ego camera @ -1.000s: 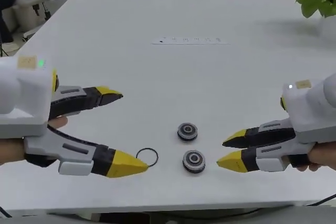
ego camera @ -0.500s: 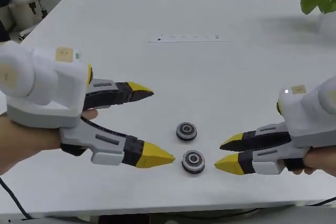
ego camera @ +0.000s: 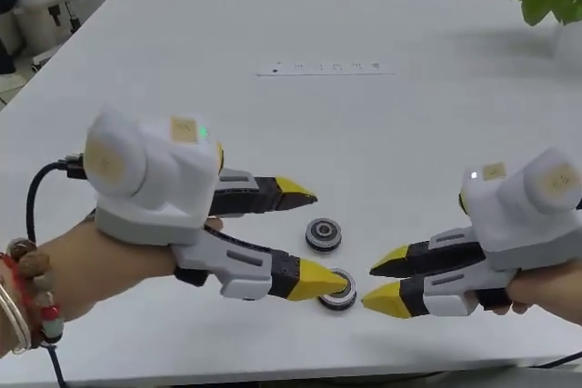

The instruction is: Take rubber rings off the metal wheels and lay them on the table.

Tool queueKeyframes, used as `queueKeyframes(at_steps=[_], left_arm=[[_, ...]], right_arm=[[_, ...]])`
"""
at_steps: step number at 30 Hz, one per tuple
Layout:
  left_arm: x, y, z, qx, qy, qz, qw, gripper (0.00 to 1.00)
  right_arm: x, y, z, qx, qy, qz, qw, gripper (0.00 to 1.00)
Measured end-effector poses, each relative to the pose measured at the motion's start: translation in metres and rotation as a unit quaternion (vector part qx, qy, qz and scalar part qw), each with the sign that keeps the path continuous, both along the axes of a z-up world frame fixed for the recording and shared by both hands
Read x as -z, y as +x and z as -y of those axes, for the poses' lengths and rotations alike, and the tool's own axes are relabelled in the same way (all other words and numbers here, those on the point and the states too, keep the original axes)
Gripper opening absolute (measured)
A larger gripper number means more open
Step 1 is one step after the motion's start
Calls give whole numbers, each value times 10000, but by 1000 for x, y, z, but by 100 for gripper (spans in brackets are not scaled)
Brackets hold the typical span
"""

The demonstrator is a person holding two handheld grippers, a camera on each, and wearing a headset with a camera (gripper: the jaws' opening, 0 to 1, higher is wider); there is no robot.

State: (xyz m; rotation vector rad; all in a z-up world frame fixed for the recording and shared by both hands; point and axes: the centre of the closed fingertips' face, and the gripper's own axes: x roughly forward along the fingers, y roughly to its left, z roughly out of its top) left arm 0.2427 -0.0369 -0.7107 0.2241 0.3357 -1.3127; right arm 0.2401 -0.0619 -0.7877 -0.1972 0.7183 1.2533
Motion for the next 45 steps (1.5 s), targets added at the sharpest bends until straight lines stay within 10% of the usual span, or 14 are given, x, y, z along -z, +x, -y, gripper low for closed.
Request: queueKeyframes(at_steps=[19, 45], left_arm=[[64, 9, 16, 302, 824, -9, 9961, 39], [81, 4, 9, 306, 713, 71, 9970, 17]], right_arm=[[16, 1, -10, -248, -240, 10, 9994, 19], [21, 2, -14, -352, -283, 140, 9989, 16]])
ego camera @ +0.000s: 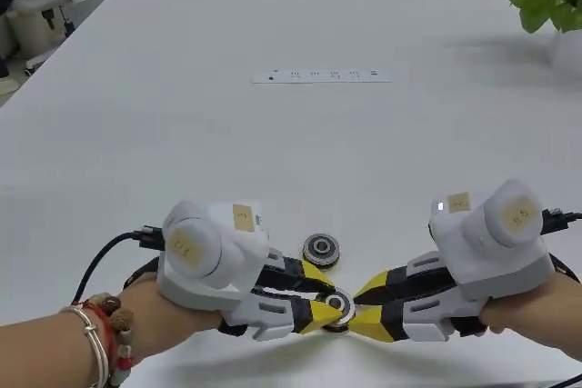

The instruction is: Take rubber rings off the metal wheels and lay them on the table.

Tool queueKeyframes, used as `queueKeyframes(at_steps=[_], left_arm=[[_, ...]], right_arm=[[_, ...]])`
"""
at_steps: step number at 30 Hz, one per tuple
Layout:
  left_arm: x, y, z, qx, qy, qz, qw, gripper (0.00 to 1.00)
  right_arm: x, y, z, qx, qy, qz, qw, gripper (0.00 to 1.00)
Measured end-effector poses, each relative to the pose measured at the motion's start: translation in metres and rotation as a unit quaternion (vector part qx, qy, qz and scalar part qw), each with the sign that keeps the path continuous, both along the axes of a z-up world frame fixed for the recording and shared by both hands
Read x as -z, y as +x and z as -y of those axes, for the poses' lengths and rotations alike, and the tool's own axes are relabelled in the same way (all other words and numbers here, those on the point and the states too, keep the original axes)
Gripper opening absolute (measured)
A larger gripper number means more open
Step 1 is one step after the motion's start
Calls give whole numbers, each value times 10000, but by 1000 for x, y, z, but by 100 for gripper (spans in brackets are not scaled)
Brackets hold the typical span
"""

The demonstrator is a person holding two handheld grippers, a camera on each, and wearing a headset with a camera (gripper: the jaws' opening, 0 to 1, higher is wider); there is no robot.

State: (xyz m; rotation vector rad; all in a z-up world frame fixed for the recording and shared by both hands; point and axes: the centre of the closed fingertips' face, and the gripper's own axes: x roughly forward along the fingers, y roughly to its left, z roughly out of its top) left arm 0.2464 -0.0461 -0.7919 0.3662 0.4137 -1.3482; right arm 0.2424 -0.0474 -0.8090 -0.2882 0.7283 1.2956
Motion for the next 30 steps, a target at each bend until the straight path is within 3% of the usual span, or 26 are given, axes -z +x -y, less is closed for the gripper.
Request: queueKeyframes(at_steps=[16, 20, 27, 29, 30], left_arm=[[0, 0, 1, -76, -157, -112, 9998, 14], [0, -1, 1, -78, -150, -71, 9998, 14], [0, -1, 1, -58, -133, -18, 9999, 14], [0, -1, 1, -48, -126, 4, 9999, 14], [0, -1, 0, -50, -128, 3, 9999, 14]], right_arm=[[3, 2, 1, -186, -165, 287, 9993, 11], [3, 6, 3, -159, -197, 387, 9989, 1], [2, 7, 3, 58, -121, 224, 9997, 0], [3, 8, 4, 321, -55, -92, 9994, 0], [3, 8, 4, 333, -36, -113, 9994, 0]])
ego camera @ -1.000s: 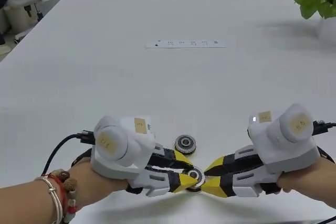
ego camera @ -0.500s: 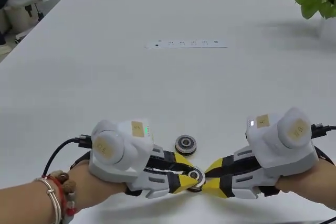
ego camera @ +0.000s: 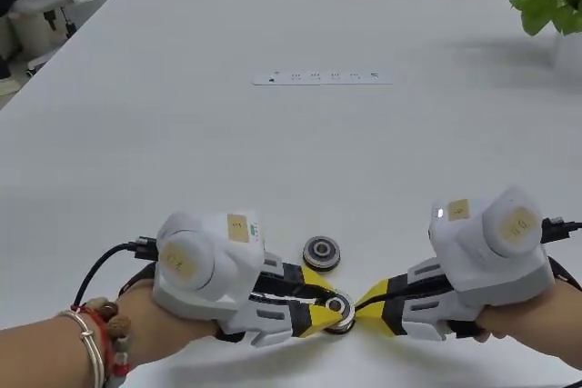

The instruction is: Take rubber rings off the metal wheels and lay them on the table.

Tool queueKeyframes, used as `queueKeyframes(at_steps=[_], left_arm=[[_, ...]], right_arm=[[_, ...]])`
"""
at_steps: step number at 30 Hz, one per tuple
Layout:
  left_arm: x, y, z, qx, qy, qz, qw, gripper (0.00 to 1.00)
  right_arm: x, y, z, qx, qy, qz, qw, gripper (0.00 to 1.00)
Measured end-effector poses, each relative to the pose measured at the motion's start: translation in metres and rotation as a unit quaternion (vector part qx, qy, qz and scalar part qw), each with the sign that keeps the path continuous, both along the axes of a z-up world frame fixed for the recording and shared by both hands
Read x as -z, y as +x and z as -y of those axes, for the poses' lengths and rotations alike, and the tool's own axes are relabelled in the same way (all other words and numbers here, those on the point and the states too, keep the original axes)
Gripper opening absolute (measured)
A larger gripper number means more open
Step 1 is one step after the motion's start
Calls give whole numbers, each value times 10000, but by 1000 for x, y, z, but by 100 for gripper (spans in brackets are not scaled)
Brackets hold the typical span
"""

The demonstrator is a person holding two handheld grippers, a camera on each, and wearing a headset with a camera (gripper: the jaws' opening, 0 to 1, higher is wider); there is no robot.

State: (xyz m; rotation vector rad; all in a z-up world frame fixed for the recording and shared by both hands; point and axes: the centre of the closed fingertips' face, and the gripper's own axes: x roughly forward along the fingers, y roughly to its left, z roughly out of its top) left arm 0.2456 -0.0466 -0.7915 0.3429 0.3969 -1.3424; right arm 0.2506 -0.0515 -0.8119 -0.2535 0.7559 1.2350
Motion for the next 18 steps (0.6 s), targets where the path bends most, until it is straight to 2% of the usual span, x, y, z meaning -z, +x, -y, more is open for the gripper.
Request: queueKeyframes(at_steps=[14, 18], left_arm=[[0, 1, 1, 20, 20, 43, 10000, 14], [0, 1, 2, 22, 27, 47, 10000, 14]], right_arm=[[-7, 2, 5, 387, 289, -439, 9979, 0], [-7, 1, 5, 445, 295, -531, 9972, 0]])
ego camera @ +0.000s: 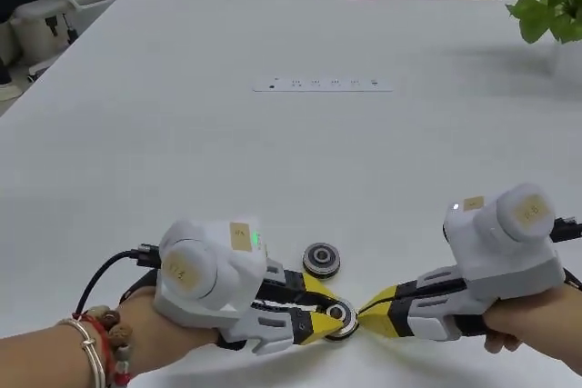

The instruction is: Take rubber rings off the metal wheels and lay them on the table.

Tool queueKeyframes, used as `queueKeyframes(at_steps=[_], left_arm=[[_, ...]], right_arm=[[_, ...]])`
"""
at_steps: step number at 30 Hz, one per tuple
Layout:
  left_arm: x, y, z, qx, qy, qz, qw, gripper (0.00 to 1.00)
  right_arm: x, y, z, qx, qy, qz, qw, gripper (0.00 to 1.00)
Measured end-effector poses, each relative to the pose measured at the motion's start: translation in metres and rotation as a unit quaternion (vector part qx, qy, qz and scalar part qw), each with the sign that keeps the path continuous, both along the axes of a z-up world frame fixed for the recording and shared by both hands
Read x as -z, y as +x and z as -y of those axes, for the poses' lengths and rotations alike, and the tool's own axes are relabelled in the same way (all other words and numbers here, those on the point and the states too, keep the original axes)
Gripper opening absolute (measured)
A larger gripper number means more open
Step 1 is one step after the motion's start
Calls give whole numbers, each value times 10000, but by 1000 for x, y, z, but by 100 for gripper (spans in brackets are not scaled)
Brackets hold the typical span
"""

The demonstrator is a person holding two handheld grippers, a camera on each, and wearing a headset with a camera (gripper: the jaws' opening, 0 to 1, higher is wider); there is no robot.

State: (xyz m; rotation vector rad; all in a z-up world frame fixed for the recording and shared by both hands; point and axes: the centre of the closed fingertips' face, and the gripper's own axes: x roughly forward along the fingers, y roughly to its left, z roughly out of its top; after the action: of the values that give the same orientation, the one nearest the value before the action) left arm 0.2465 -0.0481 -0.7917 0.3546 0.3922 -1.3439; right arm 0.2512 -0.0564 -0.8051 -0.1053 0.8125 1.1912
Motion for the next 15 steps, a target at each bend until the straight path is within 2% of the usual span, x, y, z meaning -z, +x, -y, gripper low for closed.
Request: queueKeyframes(at_steps=[2, 7, 11, 15], left_arm=[[0, 0, 0, 15, 19, 21, 10000, 14], [1, -1, 0, 27, 52, 62, 10000, 14], [1, 0, 0, 24, 68, 73, 9999, 14], [1, 0, 0, 37, 98, 103, 9999, 14]], right_arm=[[0, 0, 1, 63, 26, -117, 9999, 0], [-2, -2, 1, 92, 36, -170, 9998, 0], [-6, 0, 1, 196, 145, -274, 9993, 0], [-8, -1, 0, 201, 131, -269, 9993, 0]])
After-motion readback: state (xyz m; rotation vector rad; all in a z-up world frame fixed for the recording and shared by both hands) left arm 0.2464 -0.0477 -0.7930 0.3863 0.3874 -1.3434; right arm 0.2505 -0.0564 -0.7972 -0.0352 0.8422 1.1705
